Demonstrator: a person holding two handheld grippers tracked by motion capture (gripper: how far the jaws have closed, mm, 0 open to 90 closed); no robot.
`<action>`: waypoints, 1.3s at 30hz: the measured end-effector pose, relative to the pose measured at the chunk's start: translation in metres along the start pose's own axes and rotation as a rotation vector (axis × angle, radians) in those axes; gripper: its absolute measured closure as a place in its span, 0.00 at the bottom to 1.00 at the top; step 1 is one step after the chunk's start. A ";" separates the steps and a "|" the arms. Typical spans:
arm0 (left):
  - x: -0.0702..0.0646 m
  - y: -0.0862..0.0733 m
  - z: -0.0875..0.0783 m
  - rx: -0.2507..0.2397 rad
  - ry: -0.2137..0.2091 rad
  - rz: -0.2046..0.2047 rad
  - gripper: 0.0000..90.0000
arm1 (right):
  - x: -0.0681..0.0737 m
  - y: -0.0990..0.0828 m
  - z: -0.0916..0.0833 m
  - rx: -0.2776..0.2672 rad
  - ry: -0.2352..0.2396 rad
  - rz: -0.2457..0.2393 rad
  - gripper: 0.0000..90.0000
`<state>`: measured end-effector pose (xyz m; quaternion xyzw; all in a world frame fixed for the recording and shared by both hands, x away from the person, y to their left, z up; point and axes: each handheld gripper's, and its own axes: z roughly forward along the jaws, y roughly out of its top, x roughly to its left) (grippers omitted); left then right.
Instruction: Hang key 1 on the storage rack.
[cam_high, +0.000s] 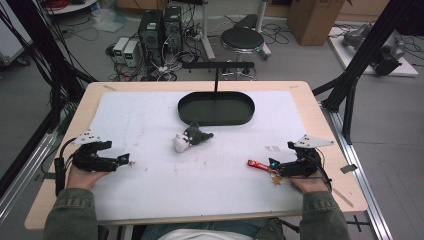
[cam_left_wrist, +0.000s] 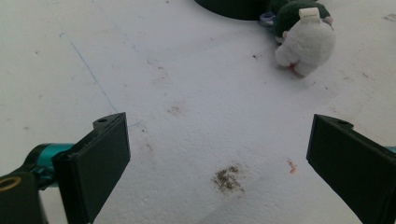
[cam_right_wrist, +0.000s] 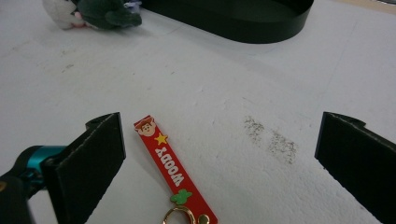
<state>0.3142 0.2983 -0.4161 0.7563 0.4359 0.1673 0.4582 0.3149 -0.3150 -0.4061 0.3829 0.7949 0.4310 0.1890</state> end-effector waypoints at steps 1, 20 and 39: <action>0.000 0.000 0.000 0.000 0.000 0.000 0.07 | 0.001 0.000 0.001 0.001 -0.001 -0.008 0.01; 0.001 -0.001 0.003 0.018 -0.002 0.003 0.07 | 0.021 0.005 0.025 0.112 0.065 -0.117 0.01; 0.000 -0.001 0.004 0.041 -0.003 0.014 0.07 | 0.035 0.011 0.056 0.324 0.161 -0.215 0.28</action>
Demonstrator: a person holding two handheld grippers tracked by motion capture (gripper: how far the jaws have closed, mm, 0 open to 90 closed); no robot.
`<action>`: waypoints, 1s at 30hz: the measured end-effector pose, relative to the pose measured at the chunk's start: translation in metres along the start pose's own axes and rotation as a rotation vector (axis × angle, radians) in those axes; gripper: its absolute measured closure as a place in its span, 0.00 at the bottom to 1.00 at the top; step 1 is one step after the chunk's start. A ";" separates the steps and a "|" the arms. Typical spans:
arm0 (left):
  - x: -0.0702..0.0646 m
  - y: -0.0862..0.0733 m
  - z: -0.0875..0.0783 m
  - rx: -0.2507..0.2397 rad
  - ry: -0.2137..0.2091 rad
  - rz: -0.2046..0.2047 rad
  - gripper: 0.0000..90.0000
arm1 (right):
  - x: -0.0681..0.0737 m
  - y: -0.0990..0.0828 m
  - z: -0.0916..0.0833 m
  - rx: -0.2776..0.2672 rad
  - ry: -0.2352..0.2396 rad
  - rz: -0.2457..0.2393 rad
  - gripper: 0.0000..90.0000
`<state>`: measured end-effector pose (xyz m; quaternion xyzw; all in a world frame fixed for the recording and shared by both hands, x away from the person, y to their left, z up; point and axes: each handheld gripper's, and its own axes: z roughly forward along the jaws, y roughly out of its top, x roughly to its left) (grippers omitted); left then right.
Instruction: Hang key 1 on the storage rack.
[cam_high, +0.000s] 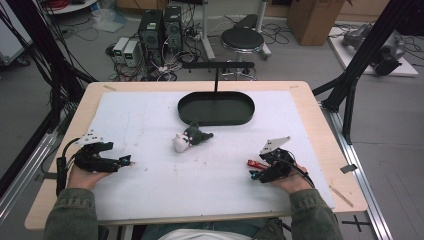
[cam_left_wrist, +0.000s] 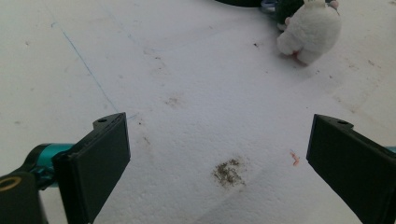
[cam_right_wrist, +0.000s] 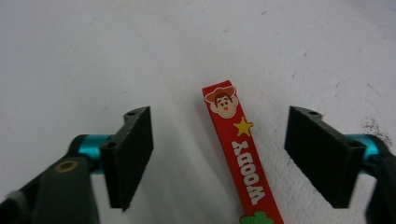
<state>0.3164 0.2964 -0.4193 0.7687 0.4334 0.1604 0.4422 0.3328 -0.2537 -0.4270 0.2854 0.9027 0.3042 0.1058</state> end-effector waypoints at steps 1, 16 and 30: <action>0.000 0.000 0.000 -0.001 0.002 0.001 0.07 | 0.000 0.001 0.001 0.004 0.000 0.008 0.29; 0.001 0.000 -0.001 -0.010 0.013 -0.002 0.07 | 0.003 0.006 0.008 0.036 -0.056 -0.009 0.73; 0.001 0.000 -0.001 -0.021 0.019 -0.002 0.07 | -0.005 0.006 -0.008 -0.042 -0.065 0.074 0.81</action>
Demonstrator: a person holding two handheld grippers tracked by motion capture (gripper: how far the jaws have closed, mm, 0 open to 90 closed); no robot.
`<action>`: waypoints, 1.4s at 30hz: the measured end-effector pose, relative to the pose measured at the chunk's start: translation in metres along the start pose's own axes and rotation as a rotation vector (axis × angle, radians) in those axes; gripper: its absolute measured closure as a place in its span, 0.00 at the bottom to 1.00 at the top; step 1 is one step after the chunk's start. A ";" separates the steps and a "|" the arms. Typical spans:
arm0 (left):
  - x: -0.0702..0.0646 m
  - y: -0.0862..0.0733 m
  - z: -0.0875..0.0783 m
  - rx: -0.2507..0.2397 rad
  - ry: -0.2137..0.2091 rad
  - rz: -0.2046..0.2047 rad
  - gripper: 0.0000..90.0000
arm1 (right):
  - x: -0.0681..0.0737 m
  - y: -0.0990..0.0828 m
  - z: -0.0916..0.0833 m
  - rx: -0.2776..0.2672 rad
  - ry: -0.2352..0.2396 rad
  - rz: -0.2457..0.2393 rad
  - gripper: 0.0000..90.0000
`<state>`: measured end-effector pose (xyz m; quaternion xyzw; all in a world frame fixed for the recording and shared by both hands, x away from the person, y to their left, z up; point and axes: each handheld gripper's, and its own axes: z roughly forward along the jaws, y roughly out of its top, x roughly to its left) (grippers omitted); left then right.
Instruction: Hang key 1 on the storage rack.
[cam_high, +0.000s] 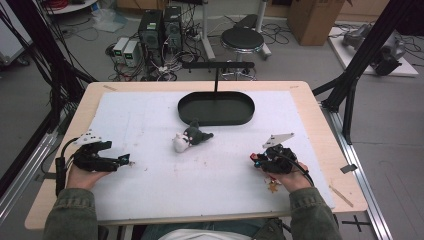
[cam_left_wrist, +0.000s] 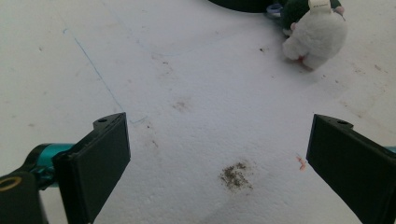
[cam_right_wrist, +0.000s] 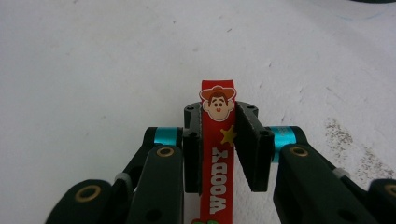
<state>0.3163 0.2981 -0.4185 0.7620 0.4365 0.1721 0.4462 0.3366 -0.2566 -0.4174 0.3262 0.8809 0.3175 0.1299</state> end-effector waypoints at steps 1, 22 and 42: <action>0.000 0.000 0.000 0.001 0.000 -0.001 0.07 | -0.001 0.000 -0.001 -0.011 -0.003 0.002 0.81; 0.000 0.000 0.000 -0.004 -0.004 -0.001 0.08 | -0.026 0.001 -0.071 -0.286 0.084 0.193 0.82; 0.000 0.000 0.002 -0.002 -0.012 0.001 0.08 | -0.056 0.061 -0.118 -0.425 0.127 0.330 0.83</action>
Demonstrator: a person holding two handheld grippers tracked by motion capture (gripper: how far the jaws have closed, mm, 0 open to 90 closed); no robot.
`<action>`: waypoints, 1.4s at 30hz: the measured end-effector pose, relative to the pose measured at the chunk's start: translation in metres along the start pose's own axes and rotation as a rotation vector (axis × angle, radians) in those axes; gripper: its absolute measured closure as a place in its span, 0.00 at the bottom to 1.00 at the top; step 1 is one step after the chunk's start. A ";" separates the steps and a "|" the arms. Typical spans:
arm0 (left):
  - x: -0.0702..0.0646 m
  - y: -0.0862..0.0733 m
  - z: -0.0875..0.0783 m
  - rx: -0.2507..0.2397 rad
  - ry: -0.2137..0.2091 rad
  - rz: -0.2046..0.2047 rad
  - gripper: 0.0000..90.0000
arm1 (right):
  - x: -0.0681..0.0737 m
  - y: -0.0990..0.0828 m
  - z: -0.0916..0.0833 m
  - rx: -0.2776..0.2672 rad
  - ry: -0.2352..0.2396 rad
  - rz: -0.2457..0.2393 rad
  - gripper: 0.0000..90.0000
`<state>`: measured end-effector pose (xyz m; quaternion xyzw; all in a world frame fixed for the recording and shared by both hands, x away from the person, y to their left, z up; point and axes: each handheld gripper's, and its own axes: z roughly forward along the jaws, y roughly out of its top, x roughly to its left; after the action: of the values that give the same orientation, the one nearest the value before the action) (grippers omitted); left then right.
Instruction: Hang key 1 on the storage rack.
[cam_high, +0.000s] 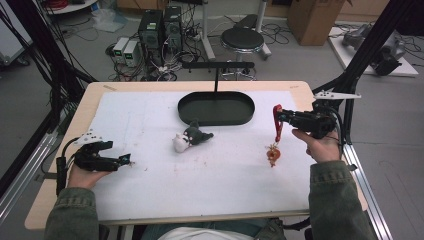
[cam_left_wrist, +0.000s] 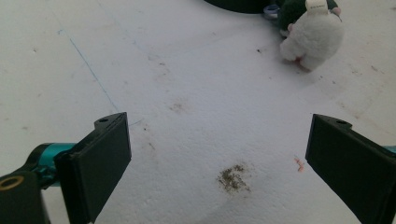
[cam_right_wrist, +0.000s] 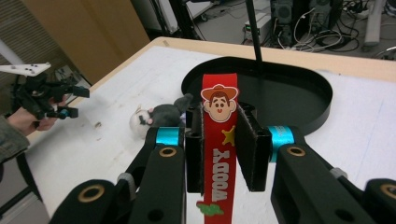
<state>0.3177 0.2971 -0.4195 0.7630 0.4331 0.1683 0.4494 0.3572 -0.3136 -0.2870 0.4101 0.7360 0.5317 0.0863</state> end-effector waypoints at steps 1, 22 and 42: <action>0.000 0.000 0.000 0.001 0.000 0.001 0.08 | 0.000 0.006 0.004 0.008 -0.003 -0.008 0.83; 0.001 0.000 0.002 0.003 -0.007 -0.006 0.08 | 0.021 0.062 0.042 0.021 -0.024 -0.047 0.83; 0.001 0.000 0.001 -0.007 -0.009 -0.009 0.08 | 0.020 0.110 0.074 0.050 -0.048 -0.023 0.83</action>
<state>0.3193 0.2972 -0.4204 0.7600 0.4340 0.1643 0.4550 0.4424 -0.2363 -0.2188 0.4162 0.7514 0.5022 0.0998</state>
